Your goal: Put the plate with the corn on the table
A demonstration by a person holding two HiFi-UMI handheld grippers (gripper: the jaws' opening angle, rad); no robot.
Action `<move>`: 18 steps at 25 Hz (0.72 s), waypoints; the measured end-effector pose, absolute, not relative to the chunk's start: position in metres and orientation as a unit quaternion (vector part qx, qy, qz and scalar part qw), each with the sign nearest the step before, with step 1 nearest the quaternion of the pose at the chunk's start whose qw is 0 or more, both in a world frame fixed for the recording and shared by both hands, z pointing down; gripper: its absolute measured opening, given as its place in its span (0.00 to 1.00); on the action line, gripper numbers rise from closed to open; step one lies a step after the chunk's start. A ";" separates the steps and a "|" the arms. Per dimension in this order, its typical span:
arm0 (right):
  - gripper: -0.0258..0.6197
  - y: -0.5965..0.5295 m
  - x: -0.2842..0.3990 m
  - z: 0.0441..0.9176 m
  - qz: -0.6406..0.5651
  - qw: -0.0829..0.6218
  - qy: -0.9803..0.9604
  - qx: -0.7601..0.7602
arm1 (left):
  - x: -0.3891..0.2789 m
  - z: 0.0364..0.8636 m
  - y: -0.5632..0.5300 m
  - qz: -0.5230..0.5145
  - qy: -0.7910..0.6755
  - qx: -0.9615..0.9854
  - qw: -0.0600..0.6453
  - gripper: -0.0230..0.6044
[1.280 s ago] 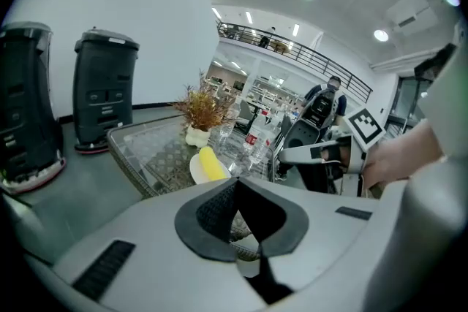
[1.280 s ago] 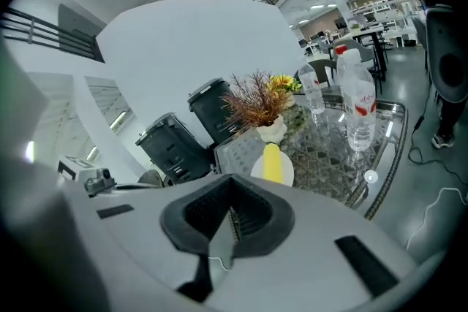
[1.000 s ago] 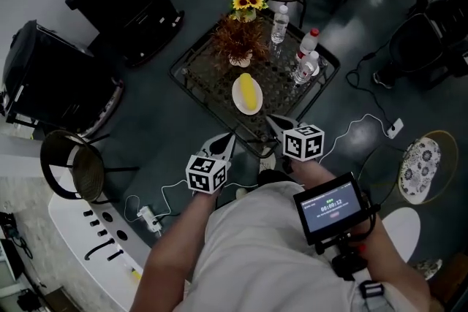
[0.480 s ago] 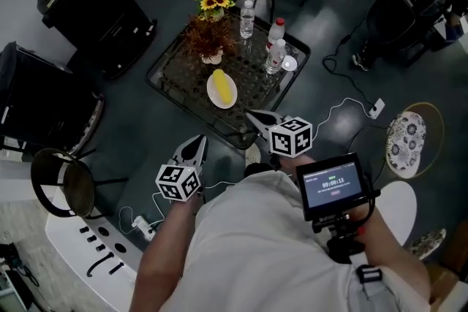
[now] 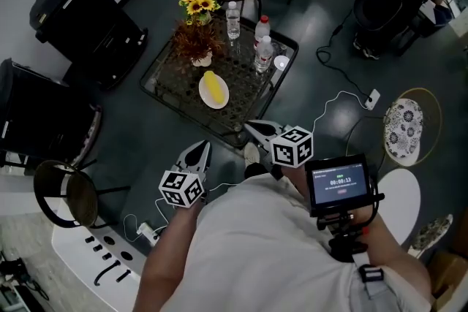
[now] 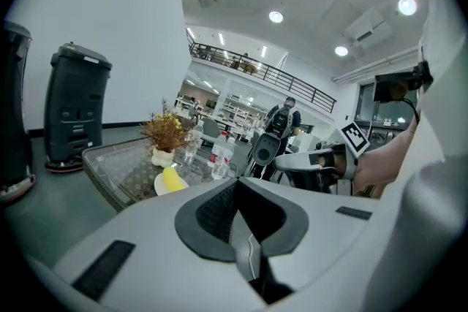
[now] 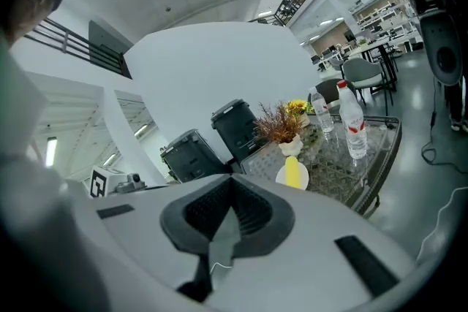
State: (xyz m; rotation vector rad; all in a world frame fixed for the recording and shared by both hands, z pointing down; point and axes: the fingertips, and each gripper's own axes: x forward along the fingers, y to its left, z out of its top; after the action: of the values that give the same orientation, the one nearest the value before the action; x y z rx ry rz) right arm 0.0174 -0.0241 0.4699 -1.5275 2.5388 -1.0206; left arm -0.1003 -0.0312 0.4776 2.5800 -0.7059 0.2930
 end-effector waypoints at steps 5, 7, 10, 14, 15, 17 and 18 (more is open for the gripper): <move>0.05 -0.015 0.022 0.471 -0.326 0.010 0.806 -0.494 | -0.097 0.476 -0.026 0.105 -0.246 0.936 0.227 0.05; 0.05 -0.012 0.021 0.470 -0.322 0.010 0.808 -0.493 | -0.098 0.474 -0.024 0.104 -0.244 0.937 0.226 0.05; 0.05 -0.007 0.018 0.468 -0.317 0.012 0.812 -0.490 | -0.098 0.473 -0.019 0.105 -0.242 0.938 0.224 0.05; 0.05 0.000 0.010 0.468 -0.316 0.014 0.811 -0.492 | -0.103 0.474 -0.009 0.104 -0.240 0.938 0.226 0.05; 0.05 0.001 0.008 0.468 -0.317 0.014 0.811 -0.492 | -0.103 0.474 -0.008 0.105 -0.239 0.938 0.227 0.05; 0.05 0.002 0.008 0.469 -0.320 0.015 0.808 -0.494 | -0.103 0.476 -0.005 0.107 -0.237 0.937 0.232 0.05; 0.05 0.002 0.008 0.470 -0.322 0.015 0.807 -0.495 | -0.103 0.477 -0.005 0.109 -0.236 0.937 0.235 0.05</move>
State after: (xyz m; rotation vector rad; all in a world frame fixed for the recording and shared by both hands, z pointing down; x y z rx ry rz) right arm 0.0076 0.0022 0.4699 -1.5406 2.5116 -1.0028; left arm -0.1032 -0.0050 0.4766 2.5699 -0.6485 0.2986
